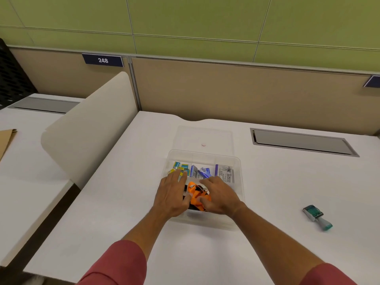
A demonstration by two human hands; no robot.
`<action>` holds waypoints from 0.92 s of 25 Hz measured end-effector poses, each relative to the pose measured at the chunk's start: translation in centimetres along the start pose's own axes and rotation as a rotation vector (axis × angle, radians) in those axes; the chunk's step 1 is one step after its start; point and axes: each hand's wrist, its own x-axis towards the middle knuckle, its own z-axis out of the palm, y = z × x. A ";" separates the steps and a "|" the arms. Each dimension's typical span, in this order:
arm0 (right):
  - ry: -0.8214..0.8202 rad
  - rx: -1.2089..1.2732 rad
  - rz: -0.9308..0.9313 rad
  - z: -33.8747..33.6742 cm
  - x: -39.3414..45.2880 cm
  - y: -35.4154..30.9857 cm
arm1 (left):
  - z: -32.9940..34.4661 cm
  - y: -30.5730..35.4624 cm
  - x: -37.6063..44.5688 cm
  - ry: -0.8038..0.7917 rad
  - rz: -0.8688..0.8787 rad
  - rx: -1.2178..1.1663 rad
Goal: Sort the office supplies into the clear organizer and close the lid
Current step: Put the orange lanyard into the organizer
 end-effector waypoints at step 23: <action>0.132 -0.178 0.321 -3.2 -10.6 14.6 | 5.2 16.1 4.0 -0.115 0.230 0.132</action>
